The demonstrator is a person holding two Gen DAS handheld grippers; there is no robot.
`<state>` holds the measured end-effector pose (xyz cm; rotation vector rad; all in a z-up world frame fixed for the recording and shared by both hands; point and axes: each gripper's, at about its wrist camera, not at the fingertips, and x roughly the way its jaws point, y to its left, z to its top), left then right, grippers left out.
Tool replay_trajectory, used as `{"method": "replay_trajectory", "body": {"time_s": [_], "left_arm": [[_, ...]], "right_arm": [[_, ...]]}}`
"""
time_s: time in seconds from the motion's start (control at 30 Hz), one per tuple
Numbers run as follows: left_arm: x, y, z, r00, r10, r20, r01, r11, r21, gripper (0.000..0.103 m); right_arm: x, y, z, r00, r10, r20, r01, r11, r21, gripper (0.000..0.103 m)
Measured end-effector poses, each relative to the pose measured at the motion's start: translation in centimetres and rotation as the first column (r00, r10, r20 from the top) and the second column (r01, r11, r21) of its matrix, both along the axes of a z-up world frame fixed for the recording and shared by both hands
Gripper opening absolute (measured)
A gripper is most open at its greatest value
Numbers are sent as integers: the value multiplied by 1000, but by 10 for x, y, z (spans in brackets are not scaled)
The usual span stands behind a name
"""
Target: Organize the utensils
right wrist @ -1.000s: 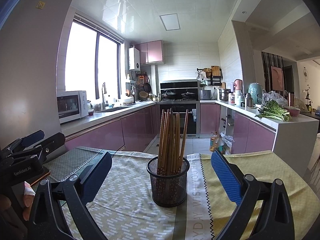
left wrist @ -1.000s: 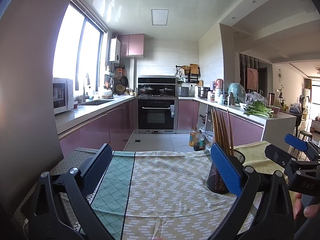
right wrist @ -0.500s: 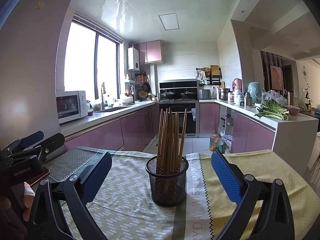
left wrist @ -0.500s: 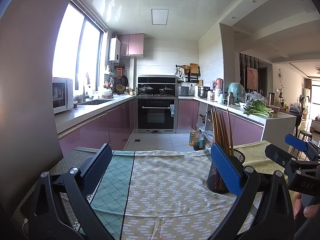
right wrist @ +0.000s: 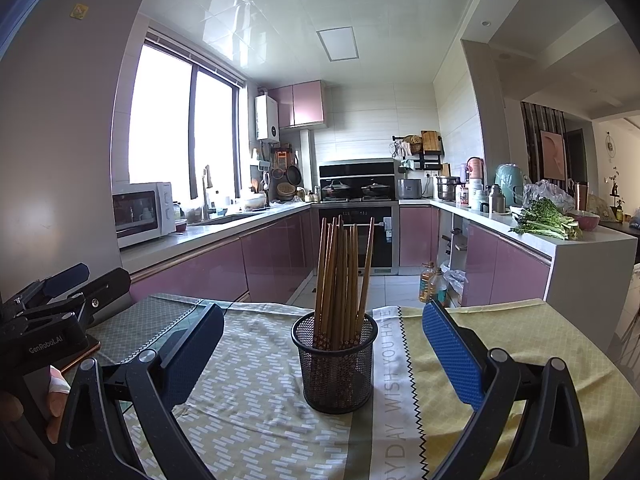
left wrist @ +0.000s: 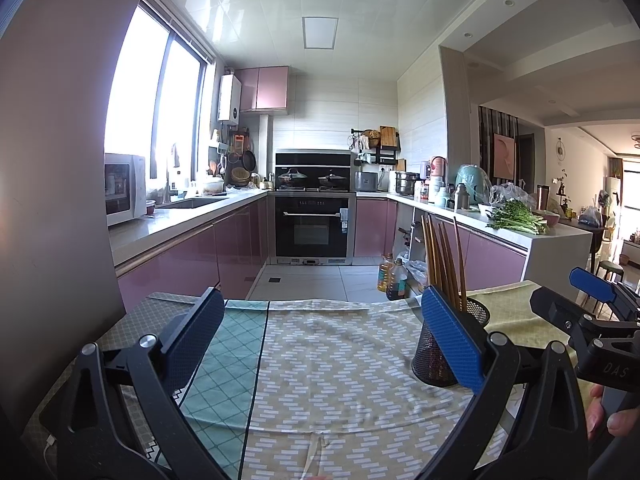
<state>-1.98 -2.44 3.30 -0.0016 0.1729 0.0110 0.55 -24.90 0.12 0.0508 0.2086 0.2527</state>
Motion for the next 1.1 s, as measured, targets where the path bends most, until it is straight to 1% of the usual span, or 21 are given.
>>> {"method": "replay_trajectory", "body": {"time_s": [1.1], "left_arm": [[1,-1,-2,1000,0,-1,0,1000,-2,97]], "right_arm": [[-2,1,0,1000,-4,5,4,1000,3,96]]}}
